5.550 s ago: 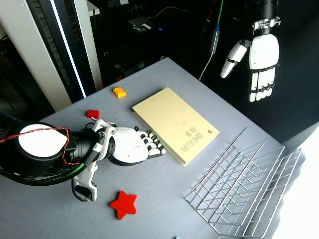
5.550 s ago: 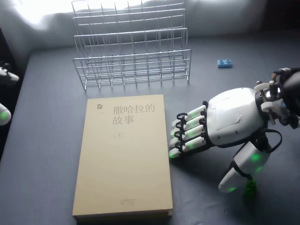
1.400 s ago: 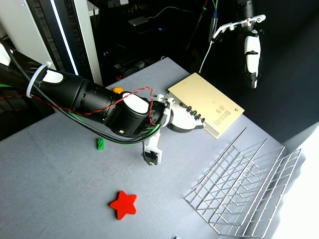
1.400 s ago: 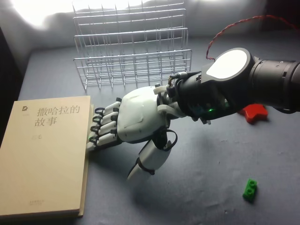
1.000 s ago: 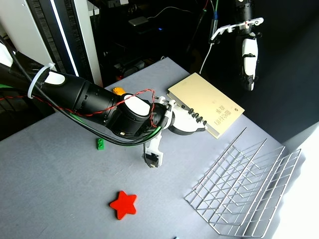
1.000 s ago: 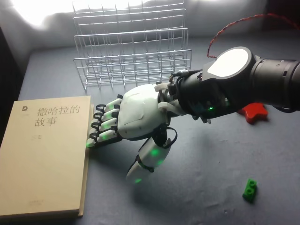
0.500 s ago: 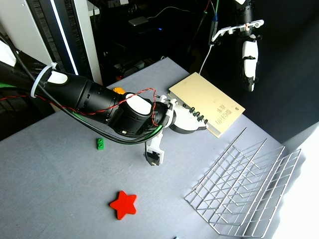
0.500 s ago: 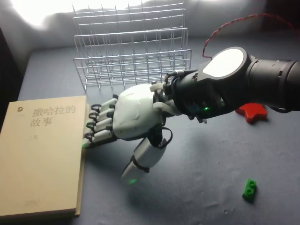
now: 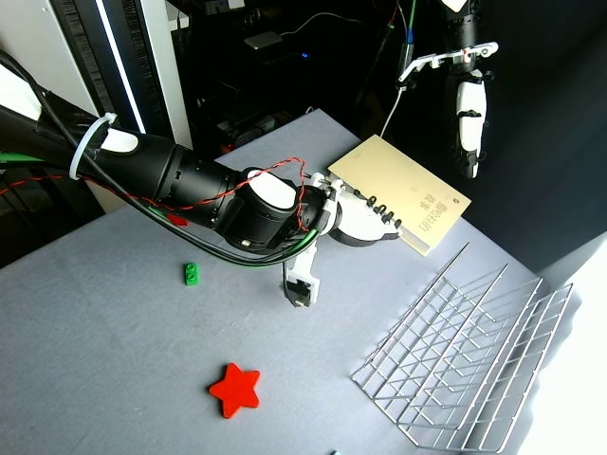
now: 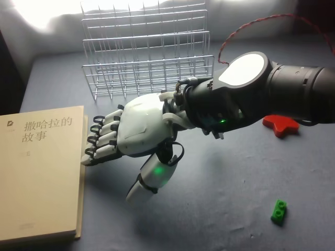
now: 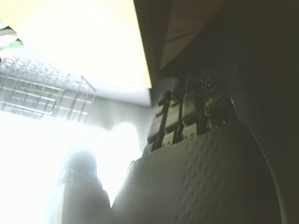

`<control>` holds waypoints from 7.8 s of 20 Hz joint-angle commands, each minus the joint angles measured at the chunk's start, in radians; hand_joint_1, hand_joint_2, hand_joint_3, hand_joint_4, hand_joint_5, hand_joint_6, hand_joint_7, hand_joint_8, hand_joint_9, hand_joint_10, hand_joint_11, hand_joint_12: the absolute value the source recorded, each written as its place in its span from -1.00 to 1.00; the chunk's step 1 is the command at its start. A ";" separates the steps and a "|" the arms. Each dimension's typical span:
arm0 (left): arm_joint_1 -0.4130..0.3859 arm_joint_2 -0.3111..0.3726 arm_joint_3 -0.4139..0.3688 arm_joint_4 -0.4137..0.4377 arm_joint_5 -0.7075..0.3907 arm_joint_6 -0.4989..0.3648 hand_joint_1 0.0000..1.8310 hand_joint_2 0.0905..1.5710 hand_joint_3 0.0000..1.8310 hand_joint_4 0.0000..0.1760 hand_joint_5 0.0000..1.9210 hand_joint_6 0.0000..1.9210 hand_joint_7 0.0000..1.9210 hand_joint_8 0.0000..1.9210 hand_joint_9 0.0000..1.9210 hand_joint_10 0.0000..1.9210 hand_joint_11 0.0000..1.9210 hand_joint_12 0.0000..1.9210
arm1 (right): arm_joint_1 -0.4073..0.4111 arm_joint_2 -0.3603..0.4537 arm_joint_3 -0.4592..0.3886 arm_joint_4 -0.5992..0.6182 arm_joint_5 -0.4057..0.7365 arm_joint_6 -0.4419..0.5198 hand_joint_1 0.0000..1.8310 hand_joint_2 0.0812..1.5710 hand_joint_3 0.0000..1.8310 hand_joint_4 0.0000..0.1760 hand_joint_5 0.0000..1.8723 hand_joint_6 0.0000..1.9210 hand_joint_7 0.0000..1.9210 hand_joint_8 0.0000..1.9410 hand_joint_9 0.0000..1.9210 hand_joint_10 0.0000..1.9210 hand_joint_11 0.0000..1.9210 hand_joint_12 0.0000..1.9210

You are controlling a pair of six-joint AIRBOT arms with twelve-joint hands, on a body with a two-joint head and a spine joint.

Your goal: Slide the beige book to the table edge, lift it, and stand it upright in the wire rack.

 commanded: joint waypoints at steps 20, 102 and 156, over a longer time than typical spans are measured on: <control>0.007 0.007 0.035 -0.007 0.045 -0.006 -1.00 0.37 -1.00 -1.00 -1.00 -1.00 -1.00 -1.00 -1.00 -1.00 -1.00 -1.00 | 0.001 -0.029 -0.001 0.048 -0.017 0.026 -1.00 0.35 -1.00 -1.00 -1.00 -1.00 -1.00 -1.00 -1.00 -1.00 -1.00 -1.00; 0.144 -0.080 0.005 -0.115 0.141 -0.006 -0.83 0.28 -1.00 -1.00 -1.00 -1.00 -1.00 -1.00 -1.00 -1.00 -1.00 -1.00 | 0.037 0.957 -0.861 0.051 -0.015 0.089 -1.00 0.35 -1.00 -1.00 -1.00 -1.00 -1.00 -1.00 -1.00 -1.00 -1.00 -1.00; -0.045 -0.154 0.029 -0.189 0.217 -0.015 0.29 0.55 -1.00 -1.00 -0.26 0.30 -0.16 0.52 -0.30 0.31 -0.43 0.50 | 0.054 0.977 -0.893 0.052 -0.028 -0.041 -1.00 0.34 -1.00 -1.00 -0.99 -1.00 -1.00 -1.00 -1.00 -1.00 -1.00 -1.00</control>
